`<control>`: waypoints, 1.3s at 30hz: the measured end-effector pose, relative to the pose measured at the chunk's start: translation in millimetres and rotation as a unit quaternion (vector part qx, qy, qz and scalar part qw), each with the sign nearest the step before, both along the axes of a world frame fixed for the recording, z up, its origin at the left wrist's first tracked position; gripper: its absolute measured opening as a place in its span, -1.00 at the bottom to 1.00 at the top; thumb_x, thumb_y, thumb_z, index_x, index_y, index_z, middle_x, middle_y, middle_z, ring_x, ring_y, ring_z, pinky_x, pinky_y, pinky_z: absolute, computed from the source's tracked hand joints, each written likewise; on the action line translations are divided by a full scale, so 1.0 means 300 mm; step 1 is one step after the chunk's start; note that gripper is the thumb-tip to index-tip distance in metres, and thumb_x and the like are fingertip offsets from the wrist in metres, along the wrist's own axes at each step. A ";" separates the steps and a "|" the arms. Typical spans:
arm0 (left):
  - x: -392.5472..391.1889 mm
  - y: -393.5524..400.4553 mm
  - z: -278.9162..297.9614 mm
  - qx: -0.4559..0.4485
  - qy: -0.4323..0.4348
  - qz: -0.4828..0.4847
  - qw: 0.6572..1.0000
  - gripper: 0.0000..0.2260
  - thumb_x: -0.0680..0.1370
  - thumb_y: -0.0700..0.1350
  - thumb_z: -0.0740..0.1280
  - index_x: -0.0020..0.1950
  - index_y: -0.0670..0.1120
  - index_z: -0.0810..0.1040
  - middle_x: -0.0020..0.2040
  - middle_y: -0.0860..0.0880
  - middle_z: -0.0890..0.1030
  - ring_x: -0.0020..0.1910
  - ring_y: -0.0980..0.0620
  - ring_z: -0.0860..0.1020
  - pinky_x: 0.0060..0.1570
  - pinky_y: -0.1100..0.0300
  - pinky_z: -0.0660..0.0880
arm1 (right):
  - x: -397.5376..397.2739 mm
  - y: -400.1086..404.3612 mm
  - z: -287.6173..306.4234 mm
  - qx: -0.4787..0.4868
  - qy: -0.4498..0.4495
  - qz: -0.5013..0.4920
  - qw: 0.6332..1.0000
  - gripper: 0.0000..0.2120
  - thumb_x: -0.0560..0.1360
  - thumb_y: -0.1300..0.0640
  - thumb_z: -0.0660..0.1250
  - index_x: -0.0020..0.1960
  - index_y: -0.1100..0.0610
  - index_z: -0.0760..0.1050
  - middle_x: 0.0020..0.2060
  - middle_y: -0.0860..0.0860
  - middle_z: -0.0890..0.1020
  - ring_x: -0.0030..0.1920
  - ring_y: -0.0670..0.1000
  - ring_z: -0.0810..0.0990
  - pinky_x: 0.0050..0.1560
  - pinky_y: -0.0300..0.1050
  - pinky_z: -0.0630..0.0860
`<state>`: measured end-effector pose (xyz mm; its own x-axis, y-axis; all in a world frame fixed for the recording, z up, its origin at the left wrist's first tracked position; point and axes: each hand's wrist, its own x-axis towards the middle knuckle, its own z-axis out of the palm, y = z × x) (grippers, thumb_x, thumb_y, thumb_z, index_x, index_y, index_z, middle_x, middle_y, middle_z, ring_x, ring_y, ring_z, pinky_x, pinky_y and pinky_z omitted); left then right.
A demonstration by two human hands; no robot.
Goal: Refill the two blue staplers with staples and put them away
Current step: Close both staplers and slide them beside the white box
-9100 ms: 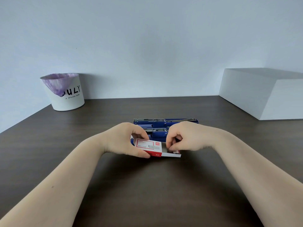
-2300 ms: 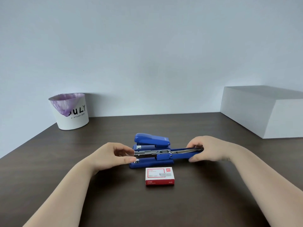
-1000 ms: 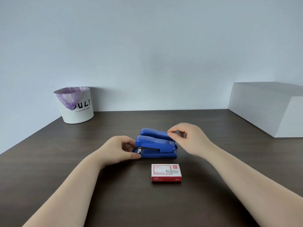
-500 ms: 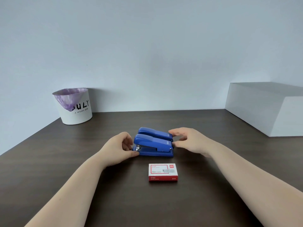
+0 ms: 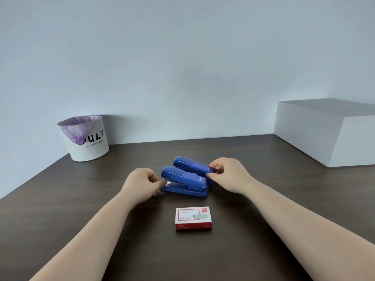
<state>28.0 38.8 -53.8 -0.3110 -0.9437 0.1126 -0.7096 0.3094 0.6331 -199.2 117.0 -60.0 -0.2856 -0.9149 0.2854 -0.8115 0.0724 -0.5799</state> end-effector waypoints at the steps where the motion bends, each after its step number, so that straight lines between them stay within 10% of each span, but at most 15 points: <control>1: -0.013 0.003 0.005 0.031 0.020 0.007 0.999 -0.83 0.46 -0.06 0.40 -0.22 -0.15 0.61 -0.42 -0.03 0.62 -0.41 0.06 0.54 -0.32 0.19 0.50 | -0.010 0.003 -0.003 -0.005 -0.004 -0.010 1.000 -0.79 0.44 0.08 0.38 0.05 0.12 0.58 -0.08 0.03 0.66 -0.10 0.01 0.56 -0.07 -0.20 0.42; 6: -0.074 0.043 0.058 0.185 0.151 0.067 0.969 -0.86 0.51 -0.30 0.24 -0.17 -0.27 0.57 -0.09 -0.27 0.66 -0.22 -0.14 0.65 -0.12 0.09 0.59 | -0.059 0.017 -0.009 0.004 -0.026 -0.034 0.999 -0.80 0.40 0.10 0.39 0.00 0.13 0.54 -0.18 -0.01 0.58 -0.13 0.04 0.55 -0.12 -0.15 0.45; 10: -0.123 0.057 0.087 0.237 0.209 0.093 0.944 -0.63 0.54 0.07 0.25 0.02 -0.25 0.54 -0.02 -0.20 0.63 -0.19 -0.13 0.64 -0.29 0.14 0.58 | -0.091 0.028 -0.005 0.018 -0.040 -0.034 0.998 -0.80 0.38 0.10 0.39 -0.01 0.13 0.53 -0.19 -0.01 0.59 -0.17 0.01 0.54 -0.12 -0.13 0.47; 20: -0.354 0.035 0.086 0.212 0.079 0.057 0.972 -0.67 0.42 0.06 0.42 -0.08 -0.15 0.41 -0.22 -0.11 0.56 -0.29 -0.05 0.60 -0.37 0.21 0.54 | -0.172 0.053 -0.006 0.023 -0.041 -0.049 0.998 -0.79 0.37 0.07 0.37 -0.03 0.12 0.52 -0.18 -0.01 0.57 -0.14 0.04 0.53 -0.10 -0.08 0.50; 25: -0.375 -0.009 0.050 0.107 0.052 0.068 0.991 -0.73 0.32 0.03 0.33 -0.21 -0.17 0.51 -0.28 -0.16 0.69 -0.26 -0.13 0.69 0.01 0.01 0.63 | -0.215 0.042 -0.017 0.019 -0.060 -0.079 0.995 -0.85 0.35 0.08 0.36 -0.11 0.08 0.48 -0.17 -0.01 0.56 -0.16 0.04 0.52 -0.15 -0.10 0.47; 33: -0.518 -0.067 0.043 0.022 -0.004 0.034 0.999 -0.67 0.39 -0.04 0.30 -0.43 -0.10 0.19 -0.49 -0.01 0.30 -0.50 -0.01 0.27 -0.45 0.22 0.19 | -0.270 0.025 -0.029 -0.013 -0.123 -0.142 0.982 -0.86 0.38 0.12 0.33 -0.08 0.13 0.46 -0.14 0.10 0.64 -0.21 0.13 0.66 -0.07 0.06 0.62; 39: -0.663 -0.128 0.029 -0.015 -0.018 0.008 1.000 -0.71 0.41 -0.03 0.28 -0.39 -0.11 0.25 -0.46 -0.01 0.34 -0.48 0.01 0.30 -0.47 0.21 0.21 | -0.364 0.024 -0.017 0.004 -0.096 -0.162 0.982 -0.80 0.36 0.09 0.33 -0.07 0.16 0.43 -0.14 0.08 0.60 -0.21 0.12 0.65 -0.13 0.04 0.60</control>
